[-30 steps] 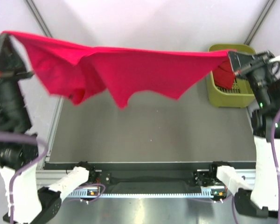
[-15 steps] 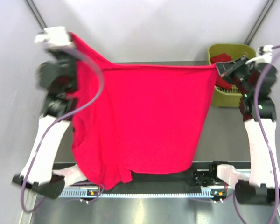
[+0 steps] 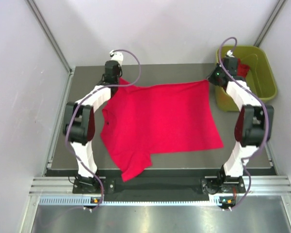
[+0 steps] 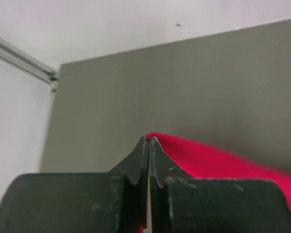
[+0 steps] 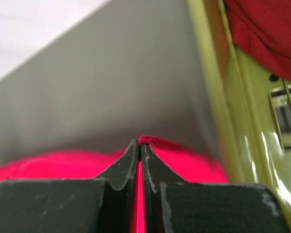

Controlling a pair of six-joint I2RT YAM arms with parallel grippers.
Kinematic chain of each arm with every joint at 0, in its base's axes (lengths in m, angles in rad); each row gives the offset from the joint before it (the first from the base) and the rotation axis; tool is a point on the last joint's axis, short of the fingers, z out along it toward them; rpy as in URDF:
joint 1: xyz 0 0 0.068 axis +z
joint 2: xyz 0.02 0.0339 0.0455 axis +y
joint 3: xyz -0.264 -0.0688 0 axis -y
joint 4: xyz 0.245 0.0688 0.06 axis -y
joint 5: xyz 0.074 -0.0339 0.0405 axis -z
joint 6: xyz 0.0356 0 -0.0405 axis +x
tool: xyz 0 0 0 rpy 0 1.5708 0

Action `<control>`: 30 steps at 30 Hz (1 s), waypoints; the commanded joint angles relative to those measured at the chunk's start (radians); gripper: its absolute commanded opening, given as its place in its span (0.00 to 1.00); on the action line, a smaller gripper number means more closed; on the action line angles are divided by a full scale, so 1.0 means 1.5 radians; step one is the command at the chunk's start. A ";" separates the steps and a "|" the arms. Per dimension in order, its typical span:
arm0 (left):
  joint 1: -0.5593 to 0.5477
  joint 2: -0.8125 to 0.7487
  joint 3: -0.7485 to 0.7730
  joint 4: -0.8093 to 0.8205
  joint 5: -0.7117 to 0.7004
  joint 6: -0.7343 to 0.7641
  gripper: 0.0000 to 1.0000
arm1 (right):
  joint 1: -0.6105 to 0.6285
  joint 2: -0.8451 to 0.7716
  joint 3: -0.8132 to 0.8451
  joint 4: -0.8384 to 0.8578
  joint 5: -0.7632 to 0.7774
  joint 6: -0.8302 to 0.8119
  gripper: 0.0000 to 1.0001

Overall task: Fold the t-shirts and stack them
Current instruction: Flatten the tshirt out, then fold the tshirt

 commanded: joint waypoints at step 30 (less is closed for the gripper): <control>0.003 -0.139 0.059 -0.462 0.146 -0.443 0.00 | 0.000 0.062 0.106 -0.159 -0.022 -0.066 0.00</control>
